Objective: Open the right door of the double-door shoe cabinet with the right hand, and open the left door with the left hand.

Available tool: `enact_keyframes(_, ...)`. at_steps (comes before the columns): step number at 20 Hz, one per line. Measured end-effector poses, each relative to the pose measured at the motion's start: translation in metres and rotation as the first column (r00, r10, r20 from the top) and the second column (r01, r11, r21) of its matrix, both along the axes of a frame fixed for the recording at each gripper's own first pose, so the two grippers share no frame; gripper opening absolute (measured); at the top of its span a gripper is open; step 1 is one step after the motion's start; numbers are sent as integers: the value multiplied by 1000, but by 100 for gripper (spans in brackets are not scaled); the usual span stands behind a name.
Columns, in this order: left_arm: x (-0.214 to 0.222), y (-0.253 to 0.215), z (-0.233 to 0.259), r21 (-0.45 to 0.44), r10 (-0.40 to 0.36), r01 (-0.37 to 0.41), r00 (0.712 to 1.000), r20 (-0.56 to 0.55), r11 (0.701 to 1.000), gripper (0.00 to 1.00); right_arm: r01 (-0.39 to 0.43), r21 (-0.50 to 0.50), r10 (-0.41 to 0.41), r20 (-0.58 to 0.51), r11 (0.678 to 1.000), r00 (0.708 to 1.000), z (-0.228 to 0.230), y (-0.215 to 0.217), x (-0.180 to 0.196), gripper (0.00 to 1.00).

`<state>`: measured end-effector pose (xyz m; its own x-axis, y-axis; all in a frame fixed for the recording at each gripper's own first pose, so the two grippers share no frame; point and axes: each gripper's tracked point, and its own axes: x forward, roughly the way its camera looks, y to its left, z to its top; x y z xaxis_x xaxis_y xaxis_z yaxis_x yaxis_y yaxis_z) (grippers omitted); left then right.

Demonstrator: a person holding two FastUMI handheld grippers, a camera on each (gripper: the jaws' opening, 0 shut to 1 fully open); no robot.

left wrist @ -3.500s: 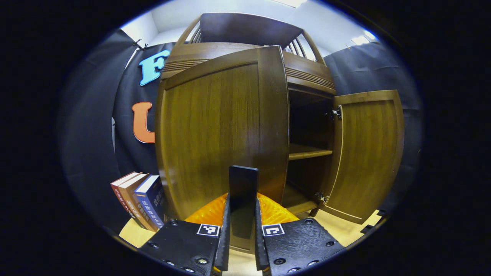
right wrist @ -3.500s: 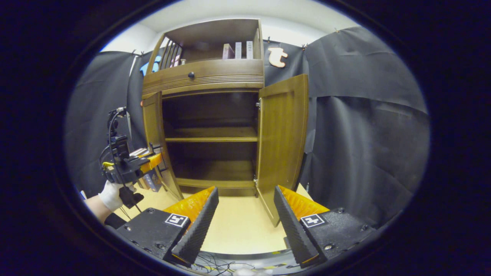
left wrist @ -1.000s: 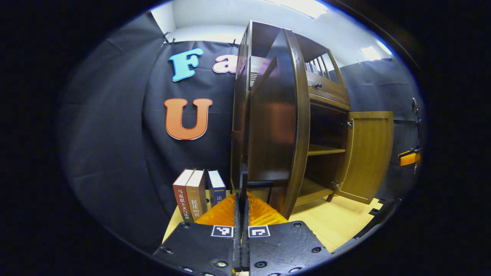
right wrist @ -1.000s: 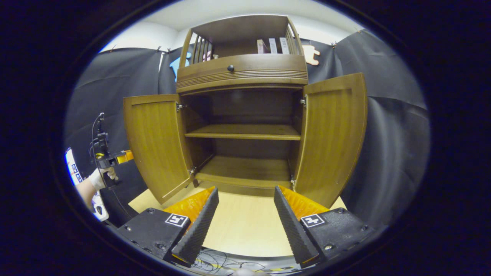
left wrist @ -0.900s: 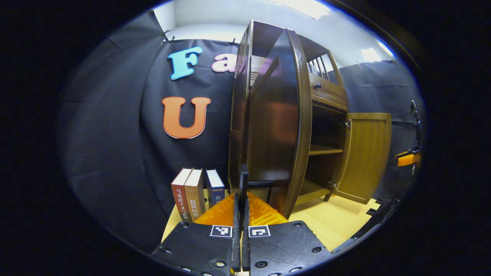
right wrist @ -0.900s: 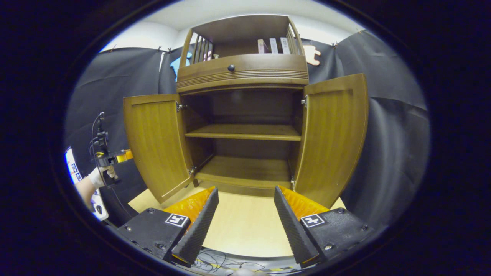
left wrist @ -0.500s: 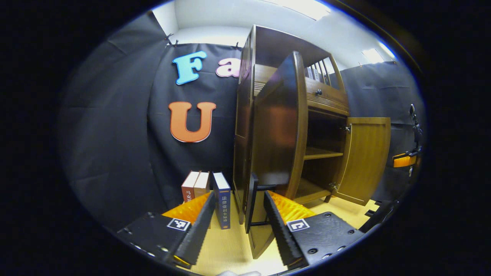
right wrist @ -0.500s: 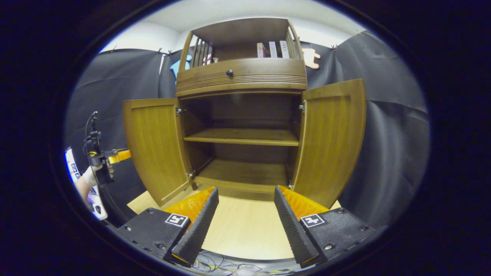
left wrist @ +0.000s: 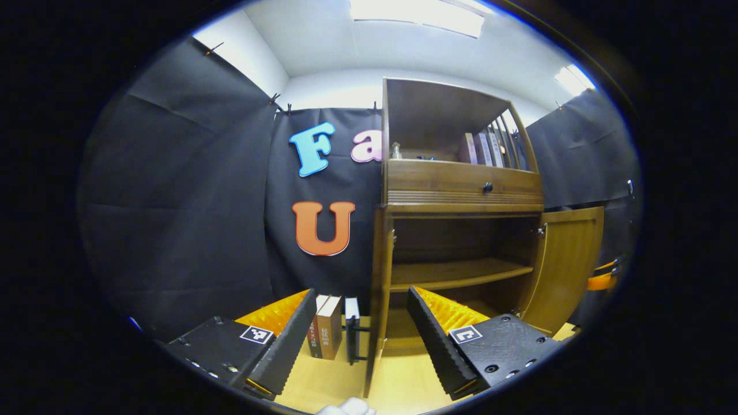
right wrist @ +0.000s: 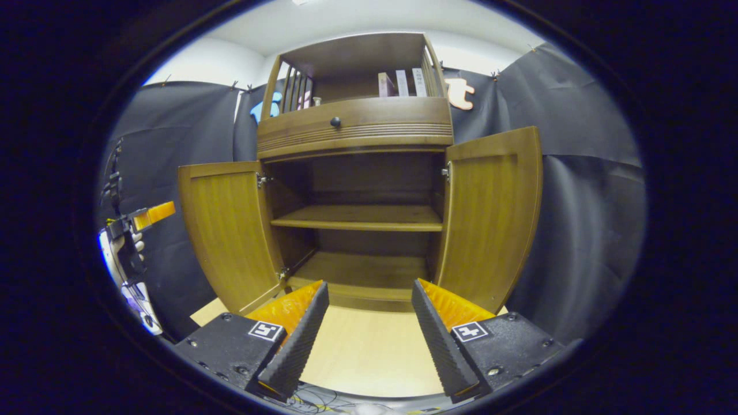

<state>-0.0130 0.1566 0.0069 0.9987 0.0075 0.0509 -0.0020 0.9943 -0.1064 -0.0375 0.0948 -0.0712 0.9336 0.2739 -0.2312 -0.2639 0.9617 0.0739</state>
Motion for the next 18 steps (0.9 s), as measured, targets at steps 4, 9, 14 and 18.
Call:
enact_keyframes(4, 1, -54, 25, -81, -39, 40, 999, 12, 996, 100, 36, 26, -37, 28, 999, 999, 12, -10, 4, 92)
enact_keyframes(9, 2, -104, 33, -65, -66, 66, 998, 4, 996, 100, 85, 50, -87, 56, 995, 995, 26, -27, 7, 92)
enact_keyframes(14, -9, -134, 19, -13, -19, 19, 1000, -16, 1000, 95, 152, 77, -157, 62, 985, 986, 27, -47, 8, 94)
enact_keyframes(18, -12, -159, -2, 46, -16, 18, 999, -48, 999, 95, 196, 66, -200, 51, 978, 979, 17, -65, 8, 94)
